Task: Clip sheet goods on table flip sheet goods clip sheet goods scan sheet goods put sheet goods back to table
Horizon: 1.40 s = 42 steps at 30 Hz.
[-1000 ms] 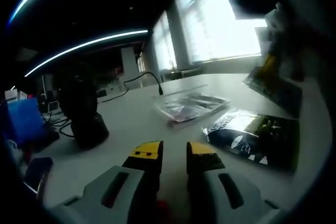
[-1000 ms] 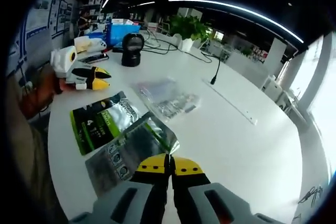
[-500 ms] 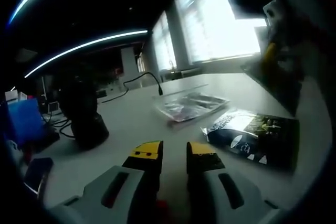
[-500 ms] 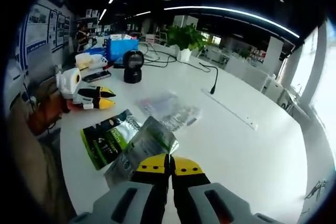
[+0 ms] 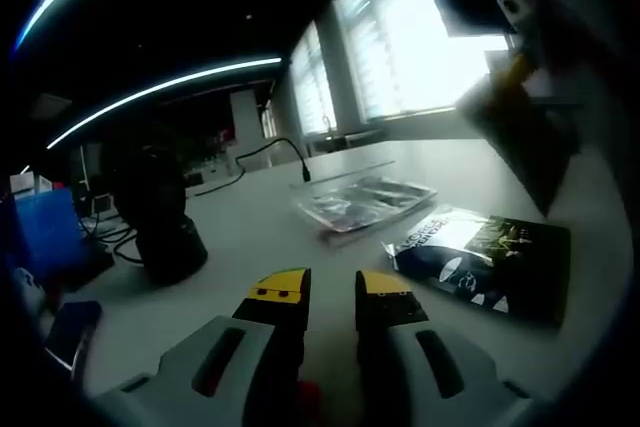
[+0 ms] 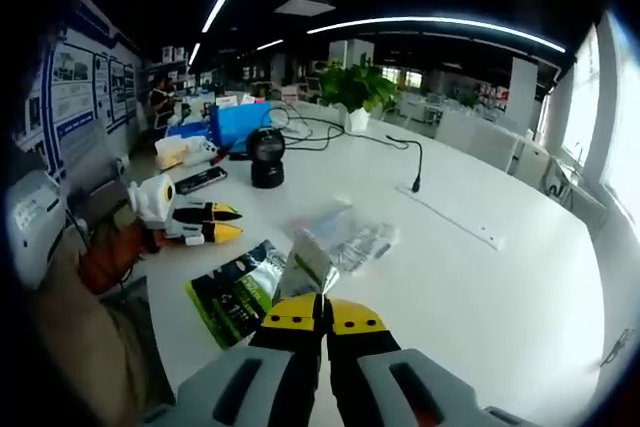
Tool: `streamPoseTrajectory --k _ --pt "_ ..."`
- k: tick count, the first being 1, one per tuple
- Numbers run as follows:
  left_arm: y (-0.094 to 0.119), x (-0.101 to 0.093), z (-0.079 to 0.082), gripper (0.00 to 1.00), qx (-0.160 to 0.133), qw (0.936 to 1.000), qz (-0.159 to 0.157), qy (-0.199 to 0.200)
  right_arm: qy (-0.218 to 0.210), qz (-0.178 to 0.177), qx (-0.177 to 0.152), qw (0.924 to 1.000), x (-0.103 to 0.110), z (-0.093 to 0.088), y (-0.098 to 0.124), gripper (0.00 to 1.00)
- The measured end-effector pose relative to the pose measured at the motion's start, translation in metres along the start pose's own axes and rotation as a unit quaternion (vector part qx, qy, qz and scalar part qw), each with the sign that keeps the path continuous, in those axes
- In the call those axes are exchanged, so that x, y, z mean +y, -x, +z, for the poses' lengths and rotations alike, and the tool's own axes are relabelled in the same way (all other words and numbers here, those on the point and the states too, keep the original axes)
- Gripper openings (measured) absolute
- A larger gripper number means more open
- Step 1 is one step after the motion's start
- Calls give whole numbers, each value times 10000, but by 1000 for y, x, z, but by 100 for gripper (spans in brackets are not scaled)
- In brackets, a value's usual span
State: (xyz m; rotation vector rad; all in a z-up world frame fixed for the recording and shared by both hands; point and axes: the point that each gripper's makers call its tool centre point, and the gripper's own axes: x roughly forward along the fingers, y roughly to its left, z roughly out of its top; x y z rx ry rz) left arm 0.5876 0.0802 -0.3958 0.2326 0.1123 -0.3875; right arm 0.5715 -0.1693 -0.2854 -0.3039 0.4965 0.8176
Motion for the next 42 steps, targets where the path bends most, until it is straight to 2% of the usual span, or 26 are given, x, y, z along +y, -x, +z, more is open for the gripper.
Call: streamPoseTrajectory --k 5,12,17,27,42 --pt "1 0 1 11 -7 10000 5 -1 -80 50 -136 9999 2 12 5 0" --pt "2 0 1 11 -10 10000 11 -4 -340 -157 -212 9991 -10 24 5 0" --pt "3 0 2 11 -13 10000 16 9 -495 -197 -331 9980 -16 33 0 0" --pt "3 1 2 11 -28 10000 18 44 -588 -95 -669 9960 -8 56 -14 0" --pt "2 1 2 11 -41 10000 8 55 -871 44 -962 9915 -9 79 -33 0"
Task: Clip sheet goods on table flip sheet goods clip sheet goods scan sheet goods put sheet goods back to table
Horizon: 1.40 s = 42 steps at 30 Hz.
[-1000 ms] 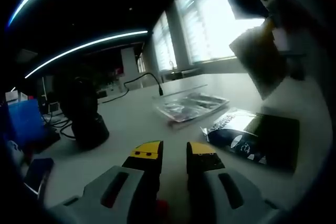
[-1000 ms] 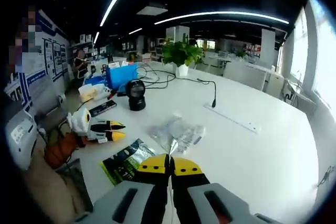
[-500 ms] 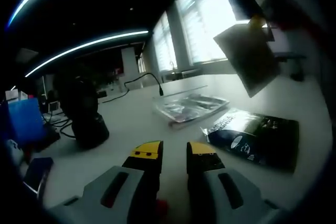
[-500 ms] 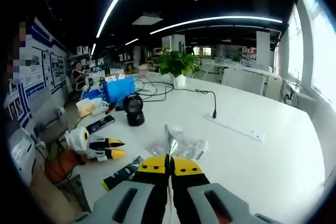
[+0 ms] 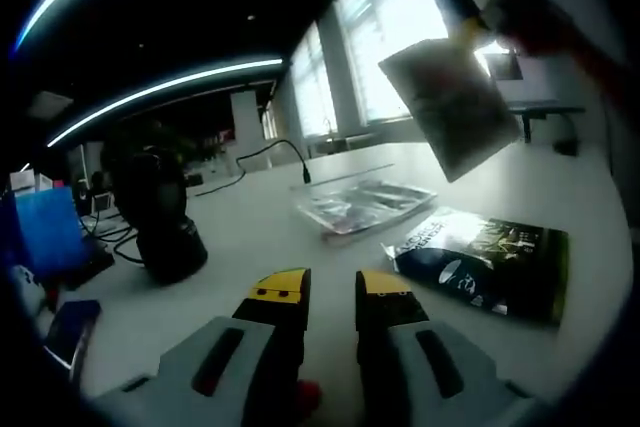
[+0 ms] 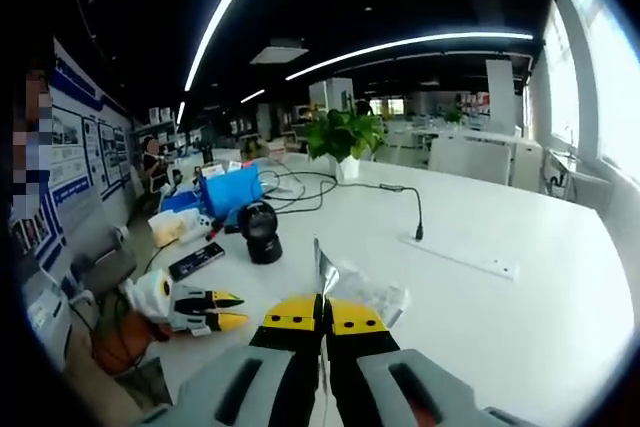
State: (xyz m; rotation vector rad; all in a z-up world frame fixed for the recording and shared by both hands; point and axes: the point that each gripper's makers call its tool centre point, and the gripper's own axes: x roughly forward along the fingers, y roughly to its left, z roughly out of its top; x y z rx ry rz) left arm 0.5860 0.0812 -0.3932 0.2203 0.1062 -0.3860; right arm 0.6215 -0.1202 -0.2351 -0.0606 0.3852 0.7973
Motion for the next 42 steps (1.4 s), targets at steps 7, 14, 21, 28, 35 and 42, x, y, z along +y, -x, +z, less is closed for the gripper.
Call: streamPoseTrajectory --k 7,14,21,28,35,42 --pt "0 0 0 11 4 10000 1 8 -149 85 -319 9993 7 16 -12 0" --pt "0 0 0 11 7 10000 8 1 -200 148 -490 9985 13 25 -29 0" --pt "0 0 0 11 13 10000 15 9 -209 214 -493 9983 18 28 -46 0" --pt "1 1 0 11 6 10000 48 16 -222 218 -582 9978 28 37 -70 0" --pt "1 1 1 11 -7 10000 55 24 -282 224 -627 9974 37 44 -95 0" --pt "1 0 2 11 -41 10000 -3 76 -349 106 -769 9964 41 47 -116 0"
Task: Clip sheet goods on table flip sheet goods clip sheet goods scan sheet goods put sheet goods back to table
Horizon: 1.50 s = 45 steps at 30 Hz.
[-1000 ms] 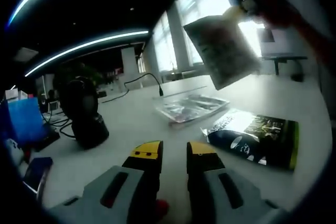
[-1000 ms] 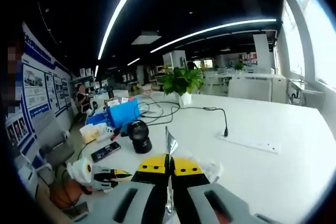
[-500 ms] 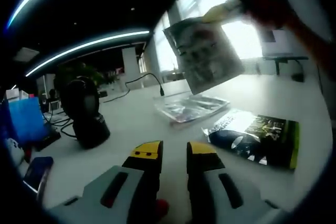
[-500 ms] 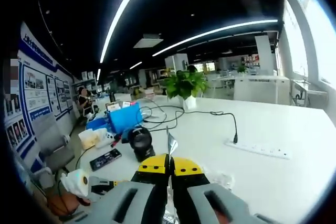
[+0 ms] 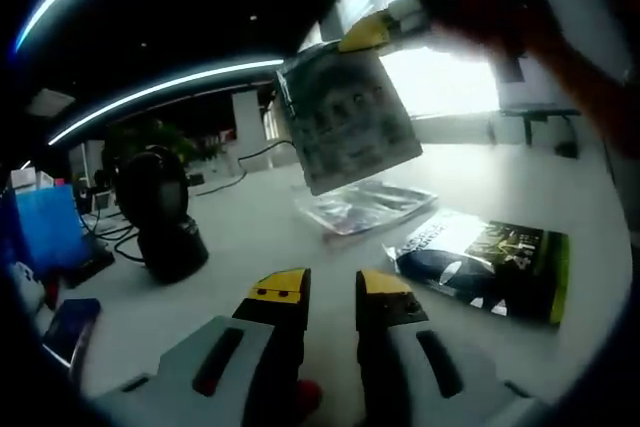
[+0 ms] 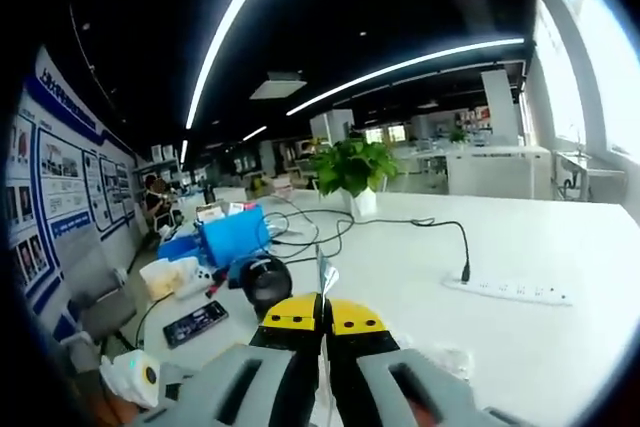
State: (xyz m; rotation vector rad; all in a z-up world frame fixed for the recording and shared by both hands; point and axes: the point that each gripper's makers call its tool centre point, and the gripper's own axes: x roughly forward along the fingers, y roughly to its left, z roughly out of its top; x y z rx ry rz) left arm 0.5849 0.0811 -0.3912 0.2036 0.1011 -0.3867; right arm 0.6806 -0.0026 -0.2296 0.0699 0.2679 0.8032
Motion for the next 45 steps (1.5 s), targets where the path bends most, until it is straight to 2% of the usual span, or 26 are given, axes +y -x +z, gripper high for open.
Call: streamPoseTrajectory --k 9,22,24,27,37,45 --pt "-1 -1 -1 11 8 10000 -21 13 -239 -82 -55 9997 -1 -4 -24 0" --pt "-1 -2 0 11 -3 10000 -54 48 -486 -222 -180 9984 19 -14 -51 0" --pt "-1 -2 0 11 -7 10000 -58 53 -357 -331 -245 9985 24 -17 -52 0" --pt "0 -2 0 11 -12 10000 -49 62 -392 -394 -320 9979 27 -18 -55 0" --pt "0 -2 1 11 -9 10000 -57 48 -363 -409 -440 9975 32 -16 -62 0" --pt "0 -2 0 11 -6 10000 -58 37 -278 -442 -396 9979 25 -15 -59 0"
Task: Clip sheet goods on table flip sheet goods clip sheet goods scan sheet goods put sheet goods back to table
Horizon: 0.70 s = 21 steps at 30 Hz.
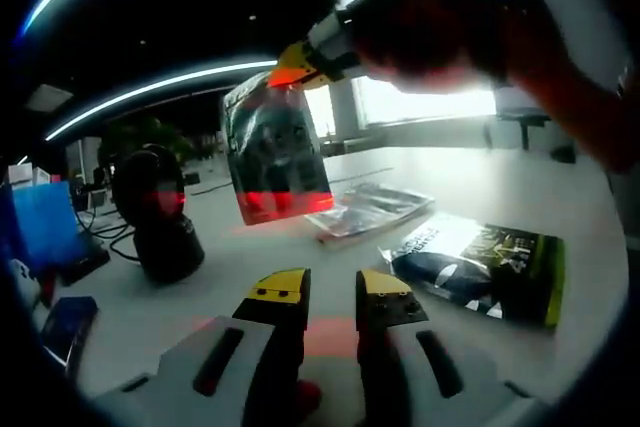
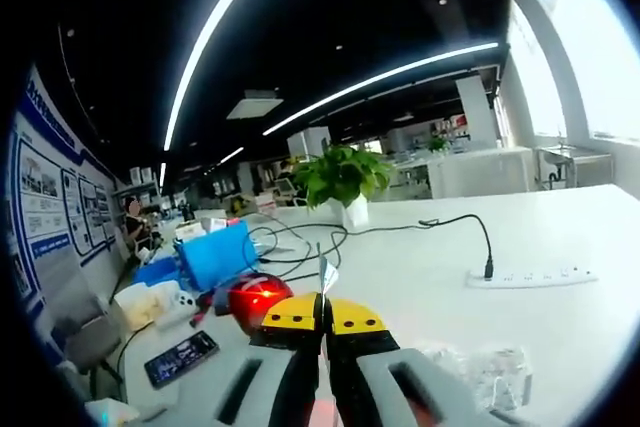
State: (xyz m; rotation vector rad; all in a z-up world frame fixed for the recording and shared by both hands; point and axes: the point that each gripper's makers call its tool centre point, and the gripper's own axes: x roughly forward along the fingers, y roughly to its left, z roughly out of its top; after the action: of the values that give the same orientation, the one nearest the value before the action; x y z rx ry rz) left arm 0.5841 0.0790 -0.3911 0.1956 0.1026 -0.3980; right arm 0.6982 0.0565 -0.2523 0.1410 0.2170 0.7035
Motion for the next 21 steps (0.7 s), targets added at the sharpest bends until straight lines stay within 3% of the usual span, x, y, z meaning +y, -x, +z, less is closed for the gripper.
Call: streamPoseTrajectory --k 21 --pt "-2 1 -2 11 47 10000 18 -24 384 186 93 9990 -16 10 26 0"
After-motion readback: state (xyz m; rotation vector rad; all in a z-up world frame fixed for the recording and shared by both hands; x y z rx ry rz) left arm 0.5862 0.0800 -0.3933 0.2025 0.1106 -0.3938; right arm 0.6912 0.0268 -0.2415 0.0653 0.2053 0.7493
